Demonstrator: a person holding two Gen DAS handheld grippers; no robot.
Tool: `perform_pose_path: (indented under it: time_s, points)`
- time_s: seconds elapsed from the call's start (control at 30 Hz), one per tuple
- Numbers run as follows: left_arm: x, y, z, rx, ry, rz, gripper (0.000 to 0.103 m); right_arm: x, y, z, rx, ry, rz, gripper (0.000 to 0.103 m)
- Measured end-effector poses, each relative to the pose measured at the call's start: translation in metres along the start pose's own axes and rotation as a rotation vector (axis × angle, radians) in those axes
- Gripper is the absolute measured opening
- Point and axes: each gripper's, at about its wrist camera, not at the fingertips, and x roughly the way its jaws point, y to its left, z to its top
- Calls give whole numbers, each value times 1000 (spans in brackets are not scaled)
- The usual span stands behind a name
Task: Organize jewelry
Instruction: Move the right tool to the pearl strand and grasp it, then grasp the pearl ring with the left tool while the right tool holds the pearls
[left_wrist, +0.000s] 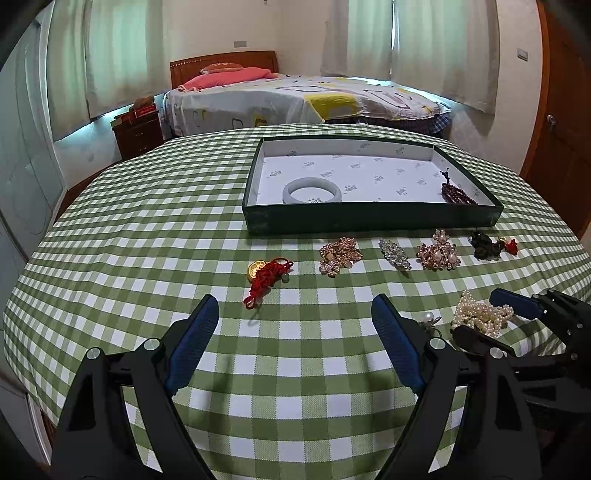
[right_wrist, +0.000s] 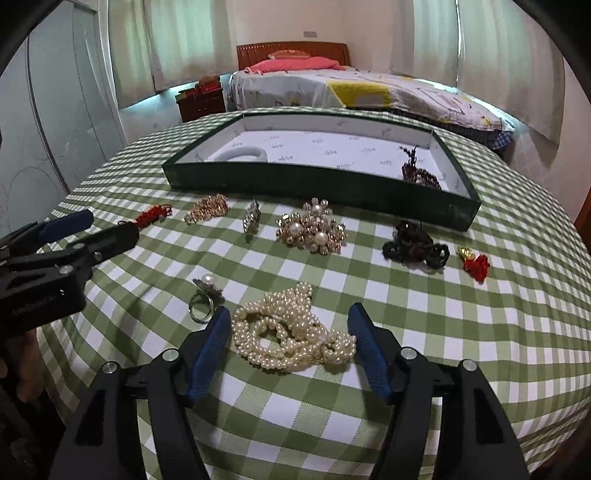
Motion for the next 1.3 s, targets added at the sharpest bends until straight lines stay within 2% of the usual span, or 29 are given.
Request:
perform_pose_path:
  time_s: [0.03, 0.13, 0.2, 0.27, 0.6, 0.73, 1.0, 1.1, 1.13, 1.23, 1.3]
  points:
    - [0, -1, 0, 2, -1, 0, 83, 0, 0, 0, -1, 1, -1, 64]
    - [0, -4, 0, 11, -2, -5, 83, -2, -3, -2, 7, -6, -30, 49]
    - [-1, -7, 0, 22, -4, -10, 83, -3, -9, -3, 26, -11, -35, 33]
    - [-3, -13, 1, 38, -11, -15, 83, -5, -17, -4, 53, -17, -34, 26]
    - [-7, -42, 2, 50, -8, -61, 83, -14, -48, -7, 105, -50, -103, 21]
    - [0, -53, -1, 42, 25, -84, 81, -15, -59, -8, 135, -58, -104, 21]
    - [23, -68, -9, 67, 106, -90, 64, -14, -61, -9, 154, -65, -82, 21]
    - [26, -69, -10, 71, 117, -112, 52, -14, -63, -10, 158, -67, -76, 21]
    - [27, -69, -10, 71, 119, -124, 44, -14, -63, -10, 159, -67, -75, 21]
    - [27, -68, -11, 71, 118, -147, 36, -15, -63, -10, 157, -67, -77, 21]
    - [26, -69, -11, 72, 116, -156, 26, -14, -63, -9, 157, -68, -78, 21]
